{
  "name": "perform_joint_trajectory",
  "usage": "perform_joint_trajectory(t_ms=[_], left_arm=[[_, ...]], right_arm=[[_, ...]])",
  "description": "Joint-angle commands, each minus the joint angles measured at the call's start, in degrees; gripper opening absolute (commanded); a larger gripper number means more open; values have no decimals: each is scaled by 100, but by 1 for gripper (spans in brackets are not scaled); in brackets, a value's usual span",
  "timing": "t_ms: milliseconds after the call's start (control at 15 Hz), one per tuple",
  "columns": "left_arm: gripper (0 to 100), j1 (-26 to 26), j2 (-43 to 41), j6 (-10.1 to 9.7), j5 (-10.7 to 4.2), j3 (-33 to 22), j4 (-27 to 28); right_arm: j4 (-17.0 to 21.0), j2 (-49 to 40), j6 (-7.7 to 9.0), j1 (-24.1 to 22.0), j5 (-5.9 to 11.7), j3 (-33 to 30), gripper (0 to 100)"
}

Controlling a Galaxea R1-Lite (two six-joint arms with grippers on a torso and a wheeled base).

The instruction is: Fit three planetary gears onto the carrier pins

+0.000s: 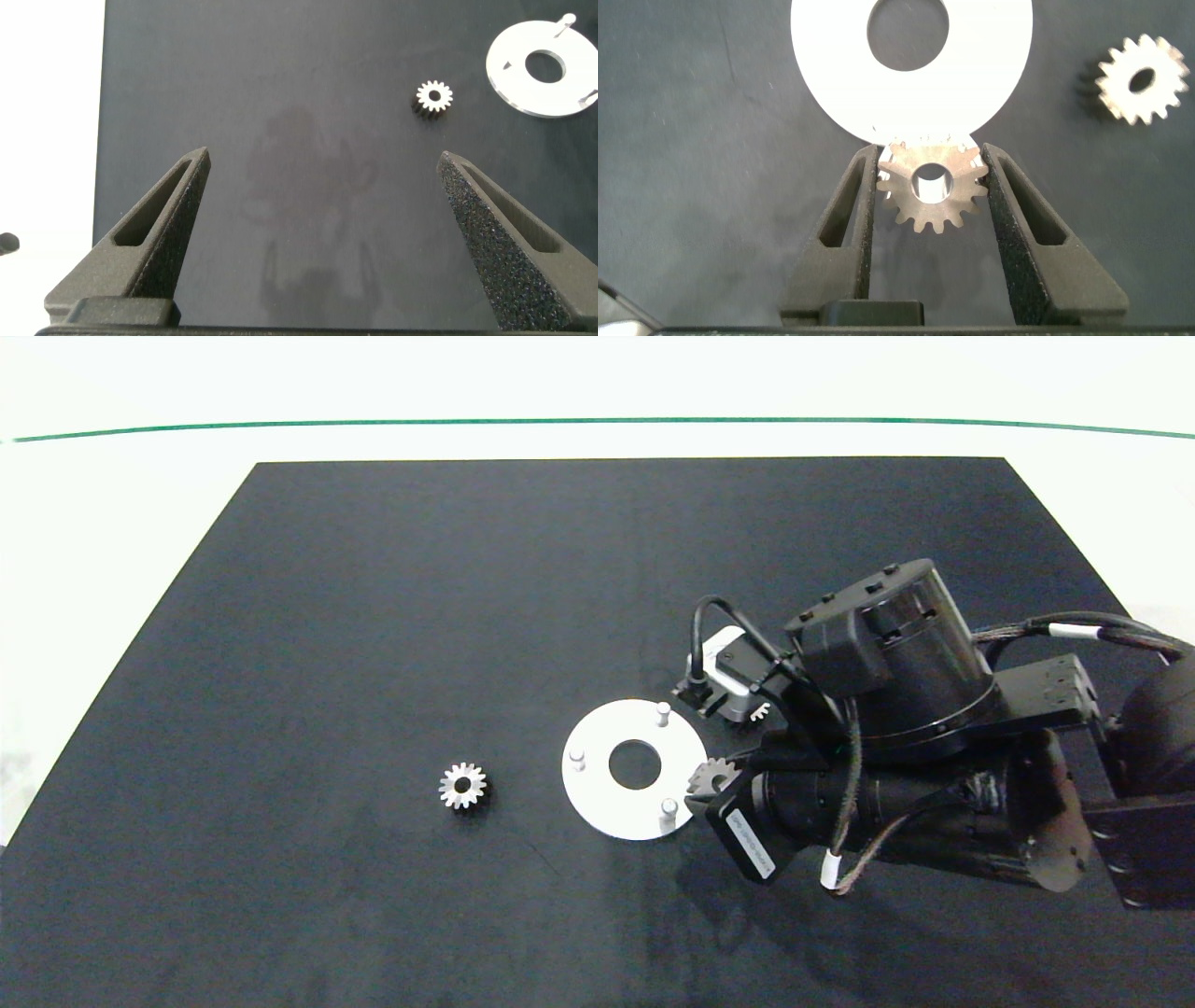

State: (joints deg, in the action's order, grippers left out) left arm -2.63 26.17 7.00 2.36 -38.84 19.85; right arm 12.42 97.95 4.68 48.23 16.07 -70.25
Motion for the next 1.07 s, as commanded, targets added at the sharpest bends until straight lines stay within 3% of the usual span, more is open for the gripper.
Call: perform_joint_trajectory(t_ms=[67,400,1067], left_arm=[[100,8,2,3,1,-45,10],[100,0,11,3,1,-212,19],[100,0,2,3,1,-308,19]], right_arm=[[15,391,24,38,19,-234,13],[252,558,24,178,90,-472,13],[234,725,15,231,134,-516,13]])
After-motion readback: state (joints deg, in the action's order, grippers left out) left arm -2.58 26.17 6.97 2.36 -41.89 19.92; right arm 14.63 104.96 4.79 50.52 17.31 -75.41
